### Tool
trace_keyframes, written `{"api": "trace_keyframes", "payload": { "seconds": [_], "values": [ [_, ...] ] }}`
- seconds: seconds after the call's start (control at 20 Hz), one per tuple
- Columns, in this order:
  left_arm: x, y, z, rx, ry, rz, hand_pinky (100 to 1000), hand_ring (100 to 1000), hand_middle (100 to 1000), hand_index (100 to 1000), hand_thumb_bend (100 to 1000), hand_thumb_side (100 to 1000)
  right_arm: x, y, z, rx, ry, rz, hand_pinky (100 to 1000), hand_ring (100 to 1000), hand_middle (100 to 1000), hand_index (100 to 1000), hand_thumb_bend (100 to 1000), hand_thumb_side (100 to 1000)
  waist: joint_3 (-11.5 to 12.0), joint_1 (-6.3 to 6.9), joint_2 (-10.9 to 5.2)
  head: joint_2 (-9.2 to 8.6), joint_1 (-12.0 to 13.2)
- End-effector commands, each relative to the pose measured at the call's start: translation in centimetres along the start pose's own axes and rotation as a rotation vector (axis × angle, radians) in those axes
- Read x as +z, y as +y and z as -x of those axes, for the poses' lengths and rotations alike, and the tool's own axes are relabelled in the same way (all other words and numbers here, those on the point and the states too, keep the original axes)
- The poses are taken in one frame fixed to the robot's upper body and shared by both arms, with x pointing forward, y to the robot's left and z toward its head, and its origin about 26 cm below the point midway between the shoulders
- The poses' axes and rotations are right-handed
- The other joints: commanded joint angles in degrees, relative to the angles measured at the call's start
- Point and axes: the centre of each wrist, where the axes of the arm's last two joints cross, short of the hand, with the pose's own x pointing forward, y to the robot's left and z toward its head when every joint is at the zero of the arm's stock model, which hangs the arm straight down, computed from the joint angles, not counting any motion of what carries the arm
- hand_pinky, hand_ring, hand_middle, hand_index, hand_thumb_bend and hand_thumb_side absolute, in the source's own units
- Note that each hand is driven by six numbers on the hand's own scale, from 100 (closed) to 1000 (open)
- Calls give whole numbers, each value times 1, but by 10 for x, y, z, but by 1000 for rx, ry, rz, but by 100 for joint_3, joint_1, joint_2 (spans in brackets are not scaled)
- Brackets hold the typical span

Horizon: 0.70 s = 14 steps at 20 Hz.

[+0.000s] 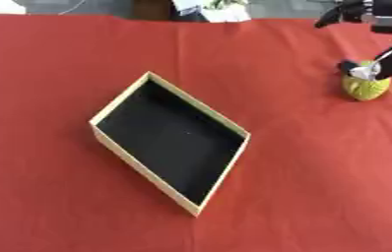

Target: Pick up objects on the table and place them in the box.

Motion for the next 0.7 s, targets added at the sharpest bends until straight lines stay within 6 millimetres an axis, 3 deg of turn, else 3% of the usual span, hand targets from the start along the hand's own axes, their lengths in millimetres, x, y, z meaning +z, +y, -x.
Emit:
{"api": "trace_keyframes", "payload": {
  "seconds": [0.05,0.7],
  "values": [
    [-10,-1,-7,-11,-31,24,583,613,661,700,171,695,15,-14,14,40,85,-10,988,967,927,970,346,100,-12,13,-108,-38,27],
    [-8,1,-4,-12,-11,22,581,612,661,697,171,695,16,13,50,1,319,-130,1000,975,944,1000,394,100,17,-12,-85,-47,6]
  ]
}}
